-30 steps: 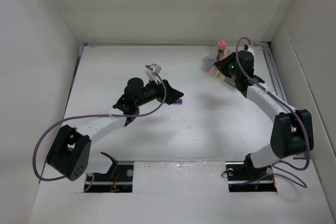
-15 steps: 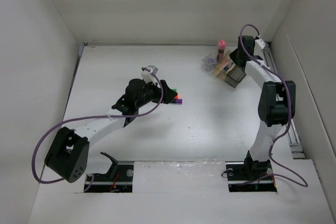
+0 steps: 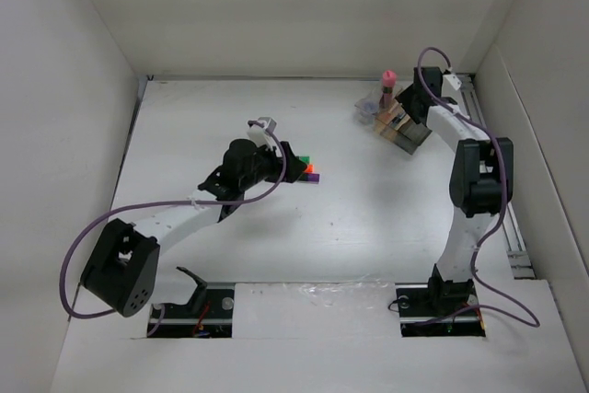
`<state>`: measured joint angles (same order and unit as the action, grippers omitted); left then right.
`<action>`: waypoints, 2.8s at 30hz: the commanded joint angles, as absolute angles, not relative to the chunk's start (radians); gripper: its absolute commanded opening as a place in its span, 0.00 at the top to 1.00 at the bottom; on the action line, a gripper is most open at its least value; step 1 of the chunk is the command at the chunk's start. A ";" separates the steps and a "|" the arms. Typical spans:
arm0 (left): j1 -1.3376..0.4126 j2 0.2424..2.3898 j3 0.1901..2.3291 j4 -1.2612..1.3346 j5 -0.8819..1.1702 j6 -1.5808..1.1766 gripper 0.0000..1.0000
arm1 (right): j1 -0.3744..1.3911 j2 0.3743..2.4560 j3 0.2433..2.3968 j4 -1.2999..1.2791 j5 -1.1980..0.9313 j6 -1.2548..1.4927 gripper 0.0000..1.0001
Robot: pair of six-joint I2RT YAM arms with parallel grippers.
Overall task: Sort the stationery into containers
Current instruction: Place the stationery into the container, then grab a piece of stationery with the left arm
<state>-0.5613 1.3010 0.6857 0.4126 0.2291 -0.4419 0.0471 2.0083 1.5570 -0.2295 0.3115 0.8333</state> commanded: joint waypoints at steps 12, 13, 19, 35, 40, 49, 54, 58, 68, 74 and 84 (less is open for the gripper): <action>-0.565 1.367 0.785 0.308 0.095 -0.321 0.61 | 0.167 1.479 1.165 -0.112 0.209 0.833 0.76; -0.565 1.376 0.785 0.308 0.095 -0.321 0.63 | 0.178 1.424 1.134 -0.112 0.200 0.845 0.85; -0.601 1.503 0.857 0.224 -0.004 -0.239 0.72 | 0.251 1.275 0.921 -0.080 0.153 0.867 1.00; -0.732 1.743 1.052 0.083 -0.235 -0.120 0.58 | 0.293 1.062 0.782 -0.058 0.046 0.856 0.58; -0.732 1.781 1.094 0.063 -0.195 -0.109 0.57 | 0.293 1.042 0.782 -0.058 0.046 0.856 0.58; -0.710 1.810 1.094 0.081 -0.123 -0.091 0.57 | 0.284 1.042 0.773 -0.049 0.028 0.856 0.57; -0.690 1.821 1.104 0.072 -0.100 -0.091 0.57 | 0.284 1.042 0.773 -0.049 0.018 0.856 0.57; -0.690 1.839 1.104 0.072 -0.072 -0.091 0.57 | 0.284 1.042 0.773 -0.049 0.018 0.856 0.57; -0.690 1.852 1.065 0.028 0.073 -0.184 0.57 | 0.284 1.032 0.764 -0.049 0.018 0.856 0.56; -0.690 1.778 0.980 0.043 0.110 -0.299 0.57 | 0.284 1.023 0.764 -0.049 0.005 0.856 0.54; -0.724 1.635 0.939 0.075 0.120 -0.316 0.36 | 0.284 1.014 0.764 -0.049 0.005 0.847 0.53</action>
<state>-0.7143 1.7119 0.9432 0.0803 0.1040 -0.3088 0.2829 1.0397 0.7685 -0.0963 0.0139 0.8597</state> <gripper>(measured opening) 0.625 0.464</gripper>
